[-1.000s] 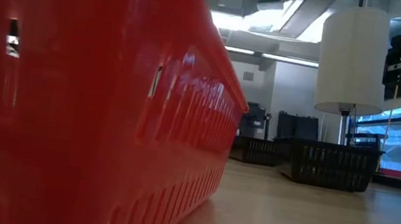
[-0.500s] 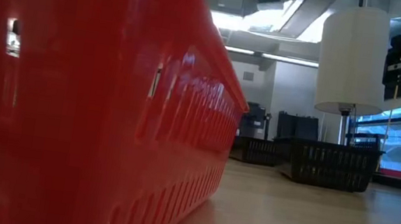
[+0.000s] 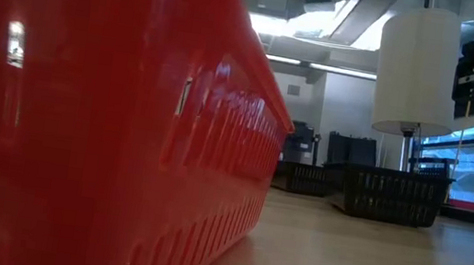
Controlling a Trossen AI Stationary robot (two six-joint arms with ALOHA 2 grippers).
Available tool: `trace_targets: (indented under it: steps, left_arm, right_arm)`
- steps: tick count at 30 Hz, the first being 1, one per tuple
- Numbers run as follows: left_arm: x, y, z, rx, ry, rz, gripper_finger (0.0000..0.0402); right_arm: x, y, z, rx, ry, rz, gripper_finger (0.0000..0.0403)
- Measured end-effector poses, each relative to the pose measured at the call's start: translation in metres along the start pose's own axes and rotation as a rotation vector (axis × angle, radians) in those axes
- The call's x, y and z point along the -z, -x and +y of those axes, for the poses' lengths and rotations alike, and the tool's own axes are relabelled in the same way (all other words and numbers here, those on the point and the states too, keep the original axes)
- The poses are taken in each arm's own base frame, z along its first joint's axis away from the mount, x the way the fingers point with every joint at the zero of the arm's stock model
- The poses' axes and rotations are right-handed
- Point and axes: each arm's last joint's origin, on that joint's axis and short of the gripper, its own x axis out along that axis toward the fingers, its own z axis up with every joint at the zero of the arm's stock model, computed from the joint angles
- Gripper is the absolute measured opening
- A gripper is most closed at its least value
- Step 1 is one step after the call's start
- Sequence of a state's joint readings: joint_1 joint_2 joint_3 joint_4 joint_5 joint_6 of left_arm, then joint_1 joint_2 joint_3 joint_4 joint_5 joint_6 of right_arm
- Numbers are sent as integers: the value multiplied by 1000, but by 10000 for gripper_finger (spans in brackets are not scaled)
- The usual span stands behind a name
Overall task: Stack baskets by color
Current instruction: Stack the bottom left green bin on the top green bin
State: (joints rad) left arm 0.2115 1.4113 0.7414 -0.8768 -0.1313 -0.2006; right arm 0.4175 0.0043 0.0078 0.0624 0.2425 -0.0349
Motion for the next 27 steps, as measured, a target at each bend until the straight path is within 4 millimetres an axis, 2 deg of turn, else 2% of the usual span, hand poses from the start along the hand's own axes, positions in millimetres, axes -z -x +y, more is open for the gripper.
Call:
trace_targets:
  steps: [5, 9, 12, 17, 22, 27]
  left_arm:
    - [-3, -4, -2, 21, 3, 29, 15]
    - [-11, 7, -2, 33, 9, 0, 3]
    - [-24, 28, 3, 18, 21, -25, 0]
    - [-44, 73, 25, 2, 32, -79, 1]
    - [-56, 119, 58, -23, 85, -141, 0]
    - [-57, 159, 93, -62, 133, -207, 0]
  right_arm:
    - [0, 0, 0, 0, 0, -1, 14]
    - [0, 0, 0, 0, 0, 0, 14]
    - [0, 0, 0, 0, 0, 0, 14]
    - [0, 0, 0, 0, 0, 0, 14]
    - [0, 0, 0, 0, 0, 0, 14]
    - [0, 0, 0, 0, 0, 0, 14]
